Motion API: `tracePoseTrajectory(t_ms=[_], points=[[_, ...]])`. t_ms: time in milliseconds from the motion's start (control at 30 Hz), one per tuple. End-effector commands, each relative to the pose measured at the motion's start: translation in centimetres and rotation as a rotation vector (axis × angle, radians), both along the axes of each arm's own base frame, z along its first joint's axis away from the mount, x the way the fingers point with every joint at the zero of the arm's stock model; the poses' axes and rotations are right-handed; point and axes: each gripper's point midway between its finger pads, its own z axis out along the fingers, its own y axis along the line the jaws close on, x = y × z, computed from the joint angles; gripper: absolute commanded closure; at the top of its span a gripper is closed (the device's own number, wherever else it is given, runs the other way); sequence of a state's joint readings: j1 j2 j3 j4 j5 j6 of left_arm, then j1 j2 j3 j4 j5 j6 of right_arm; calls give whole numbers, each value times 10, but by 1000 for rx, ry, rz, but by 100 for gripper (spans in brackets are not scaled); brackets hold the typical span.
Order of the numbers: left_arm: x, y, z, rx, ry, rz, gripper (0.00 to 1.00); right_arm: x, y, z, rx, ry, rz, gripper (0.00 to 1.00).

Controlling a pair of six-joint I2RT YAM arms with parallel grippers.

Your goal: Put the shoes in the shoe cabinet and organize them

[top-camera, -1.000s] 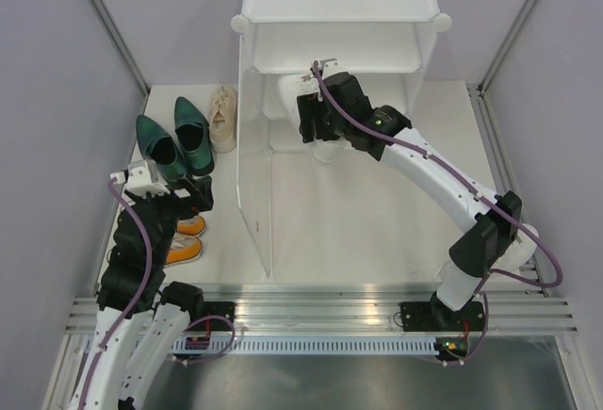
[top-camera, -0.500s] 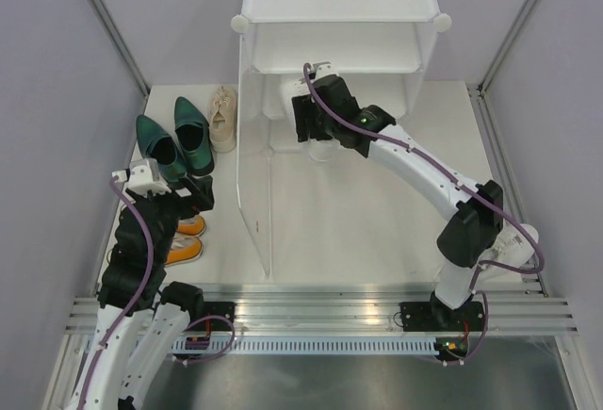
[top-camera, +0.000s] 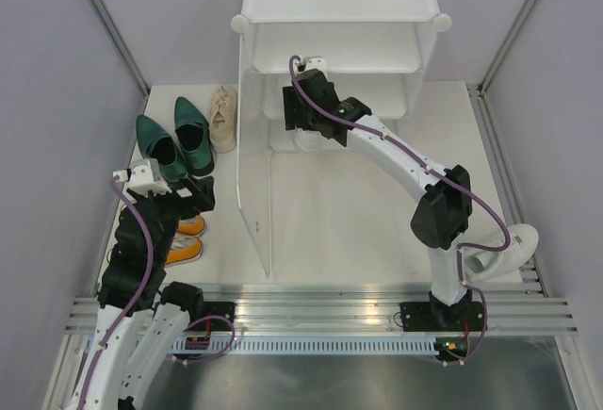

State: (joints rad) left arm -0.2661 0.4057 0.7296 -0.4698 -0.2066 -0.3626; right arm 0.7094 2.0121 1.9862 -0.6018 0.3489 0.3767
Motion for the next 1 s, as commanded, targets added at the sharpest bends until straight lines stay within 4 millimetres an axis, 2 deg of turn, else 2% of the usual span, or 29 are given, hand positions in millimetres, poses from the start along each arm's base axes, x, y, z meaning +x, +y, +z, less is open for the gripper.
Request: tracePoseTrajectory(t_ms=[0, 367, 567, 667, 767, 800, 900, 967], points=[[0, -3, 7, -12, -32, -17, 0, 29, 7, 78, 164, -202, -89, 99], [-2, -5, 10, -18, -47, -27, 0, 51, 13, 72, 209, -222, -157, 99], [-2, -6, 11, -20, -48, -30, 0, 57, 8, 69, 222, -220, -184, 90], [-2, -5, 11, -21, -49, -29, 0, 60, 10, 70, 236, -220, -174, 79], [-2, -6, 11, -21, -49, -32, 0, 61, 11, 71, 240, -219, -159, 59], [-2, -5, 11, -19, -48, -31, 0, 60, 12, 71, 242, -217, -151, 50], [-2, -5, 11, -18, -50, -29, 0, 60, 10, 77, 242, -228, -143, 33], [-2, -5, 11, -19, -50, -27, 0, 59, 10, 80, 248, -228, -131, 26]])
